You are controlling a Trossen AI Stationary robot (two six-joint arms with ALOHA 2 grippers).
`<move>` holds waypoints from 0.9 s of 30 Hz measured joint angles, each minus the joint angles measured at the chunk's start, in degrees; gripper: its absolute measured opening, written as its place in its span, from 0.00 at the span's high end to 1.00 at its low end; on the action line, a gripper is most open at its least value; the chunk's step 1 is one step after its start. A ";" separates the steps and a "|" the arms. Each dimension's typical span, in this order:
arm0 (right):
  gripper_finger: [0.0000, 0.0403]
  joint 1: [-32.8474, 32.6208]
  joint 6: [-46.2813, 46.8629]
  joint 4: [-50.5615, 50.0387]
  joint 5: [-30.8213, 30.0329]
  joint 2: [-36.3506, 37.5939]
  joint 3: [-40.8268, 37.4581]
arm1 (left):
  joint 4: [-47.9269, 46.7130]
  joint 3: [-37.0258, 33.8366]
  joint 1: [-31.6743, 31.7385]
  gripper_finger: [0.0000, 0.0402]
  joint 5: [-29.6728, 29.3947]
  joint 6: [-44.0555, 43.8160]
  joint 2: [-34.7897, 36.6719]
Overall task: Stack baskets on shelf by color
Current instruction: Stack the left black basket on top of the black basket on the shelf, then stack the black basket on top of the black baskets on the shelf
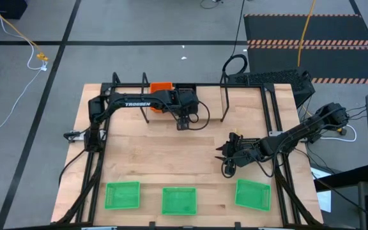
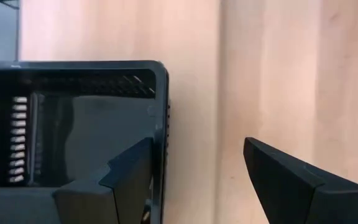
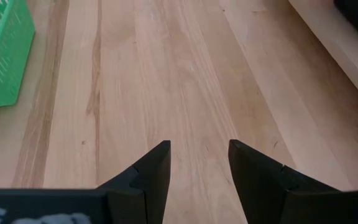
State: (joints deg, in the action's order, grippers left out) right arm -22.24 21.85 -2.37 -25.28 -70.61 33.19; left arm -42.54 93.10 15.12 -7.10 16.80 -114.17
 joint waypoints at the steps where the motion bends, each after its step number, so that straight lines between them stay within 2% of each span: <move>1: 0.62 0.00 0.03 0.00 0.00 0.02 0.00 | 0.08 0.00 -0.16 0.38 0.08 -0.09 0.00; 11: 0.62 0.00 0.37 0.00 0.02 0.01 0.00 | 0.63 0.02 -0.64 0.38 -0.98 0.47 0.00; 17: 0.62 0.00 0.12 0.06 0.00 0.02 0.00 | -0.44 0.09 -1.28 0.38 -7.86 0.47 2.24; 20: 0.62 0.00 -0.28 0.48 -0.02 0.04 0.02 | -0.77 0.09 -2.71 0.38 -10.82 1.41 3.75; 27: 0.62 -0.14 -0.98 -0.13 0.04 5.09 0.00 | 0.31 0.11 -8.40 0.38 -11.05 5.87 6.73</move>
State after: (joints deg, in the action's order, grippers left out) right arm -22.38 20.87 -2.50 -25.24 -65.52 33.19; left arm -42.24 93.21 6.72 -18.16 22.67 -107.44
